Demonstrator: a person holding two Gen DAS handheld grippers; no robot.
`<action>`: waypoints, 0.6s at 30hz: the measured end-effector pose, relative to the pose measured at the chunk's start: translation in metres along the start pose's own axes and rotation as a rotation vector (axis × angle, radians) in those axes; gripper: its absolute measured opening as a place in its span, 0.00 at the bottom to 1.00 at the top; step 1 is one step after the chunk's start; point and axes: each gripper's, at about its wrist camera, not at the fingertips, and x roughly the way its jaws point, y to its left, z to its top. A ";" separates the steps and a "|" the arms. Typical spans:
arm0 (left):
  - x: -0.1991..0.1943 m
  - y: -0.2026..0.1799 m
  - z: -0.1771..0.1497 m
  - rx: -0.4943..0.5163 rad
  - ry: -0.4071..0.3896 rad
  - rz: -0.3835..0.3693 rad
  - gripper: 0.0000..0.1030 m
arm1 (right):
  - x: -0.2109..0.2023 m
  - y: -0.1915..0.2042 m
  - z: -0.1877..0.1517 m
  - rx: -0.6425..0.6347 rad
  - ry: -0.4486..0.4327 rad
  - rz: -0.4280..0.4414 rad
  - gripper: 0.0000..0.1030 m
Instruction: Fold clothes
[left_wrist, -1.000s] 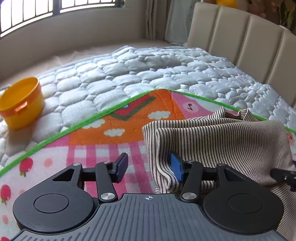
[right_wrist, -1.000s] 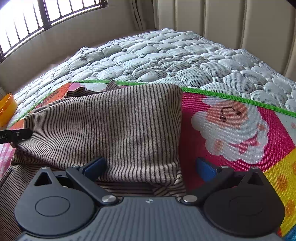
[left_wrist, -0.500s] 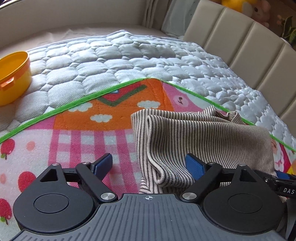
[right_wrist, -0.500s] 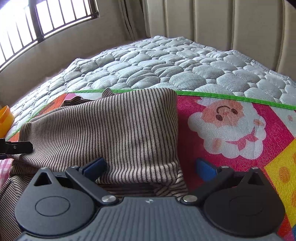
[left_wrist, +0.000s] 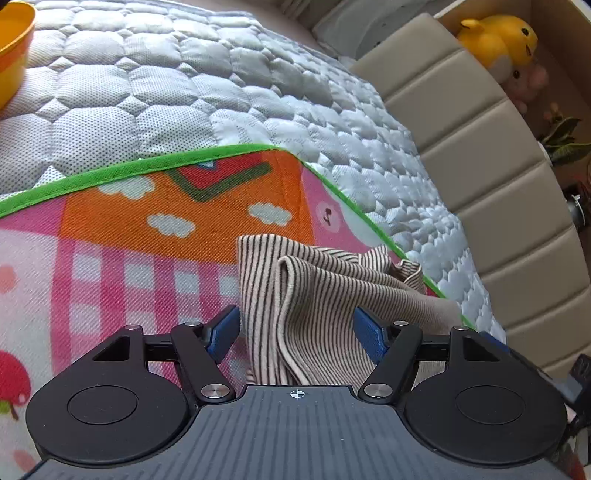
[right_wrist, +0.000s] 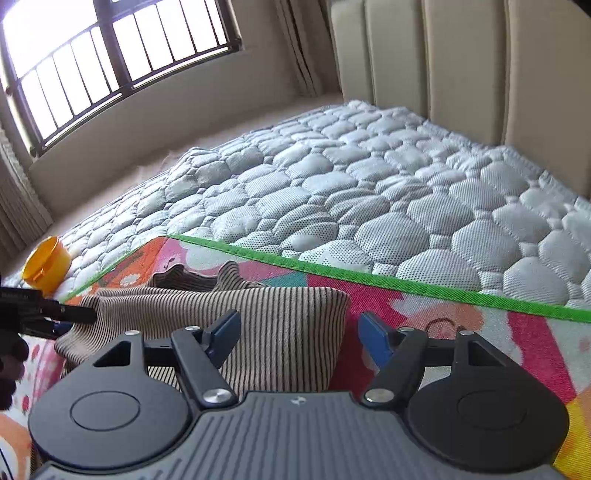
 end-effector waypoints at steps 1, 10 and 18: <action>0.006 0.000 0.004 0.011 0.011 -0.005 0.74 | 0.012 -0.004 0.001 0.021 0.018 0.008 0.70; 0.034 -0.038 0.007 0.232 -0.040 0.027 0.47 | 0.041 0.017 0.008 -0.025 0.065 0.117 0.33; -0.037 -0.086 -0.028 0.404 0.044 -0.010 0.27 | -0.084 0.057 -0.013 -0.225 0.083 0.171 0.25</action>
